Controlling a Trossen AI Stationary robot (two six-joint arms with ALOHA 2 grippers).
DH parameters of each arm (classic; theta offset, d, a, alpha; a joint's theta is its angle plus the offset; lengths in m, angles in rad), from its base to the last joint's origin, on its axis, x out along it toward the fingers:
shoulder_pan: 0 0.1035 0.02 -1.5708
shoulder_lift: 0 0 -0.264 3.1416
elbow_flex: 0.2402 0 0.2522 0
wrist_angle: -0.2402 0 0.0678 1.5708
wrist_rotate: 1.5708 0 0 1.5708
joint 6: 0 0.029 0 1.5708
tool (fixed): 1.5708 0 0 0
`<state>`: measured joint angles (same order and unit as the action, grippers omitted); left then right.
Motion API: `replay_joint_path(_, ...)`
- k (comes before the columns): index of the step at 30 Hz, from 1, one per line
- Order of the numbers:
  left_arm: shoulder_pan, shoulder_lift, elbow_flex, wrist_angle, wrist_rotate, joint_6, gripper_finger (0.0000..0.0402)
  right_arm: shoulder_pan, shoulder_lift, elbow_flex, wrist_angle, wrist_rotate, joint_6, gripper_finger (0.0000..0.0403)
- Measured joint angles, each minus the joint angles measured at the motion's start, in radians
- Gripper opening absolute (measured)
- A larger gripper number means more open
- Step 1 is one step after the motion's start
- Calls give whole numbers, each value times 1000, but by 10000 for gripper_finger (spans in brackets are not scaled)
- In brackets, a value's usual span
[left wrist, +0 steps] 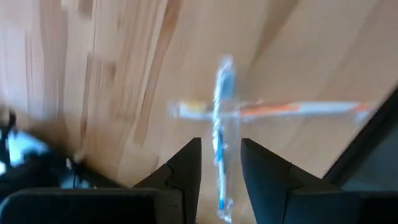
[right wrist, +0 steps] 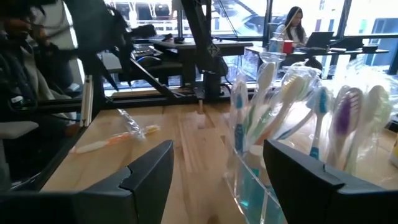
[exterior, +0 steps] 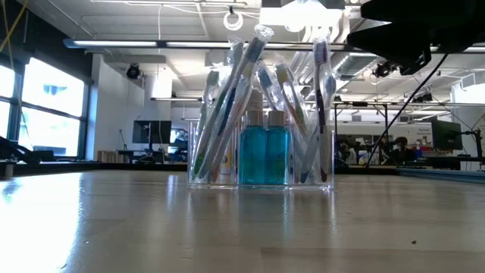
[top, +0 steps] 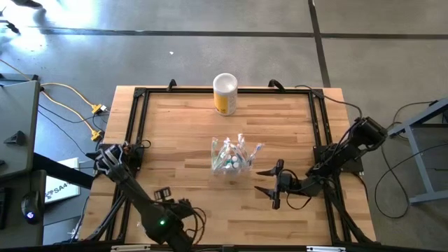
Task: Pick & Place toothbrushing station
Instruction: Put the blue toothbrush into the left part of the transparent organizer
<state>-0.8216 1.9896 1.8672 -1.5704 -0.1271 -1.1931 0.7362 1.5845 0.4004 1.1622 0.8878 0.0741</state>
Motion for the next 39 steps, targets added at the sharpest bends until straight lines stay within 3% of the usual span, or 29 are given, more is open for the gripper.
replay_joint_path(11,-69,0,-225,222,73,-77,106,-32,0,0,0,-35,-16,240)
replay_joint_path(21,-69,0,-356,296,169,-112,106,-31,0,0,0,-61,8,240)
replay_joint_path(28,-69,0,-379,426,166,-11,106,-31,0,0,-1,-61,8,240)
replay_joint_path(35,-68,0,-380,337,161,-55,106,-31,0,0,0,-61,8,240)
replay_joint_path(39,-68,0,-399,366,161,-61,106,-31,0,0,-1,-61,9,240)
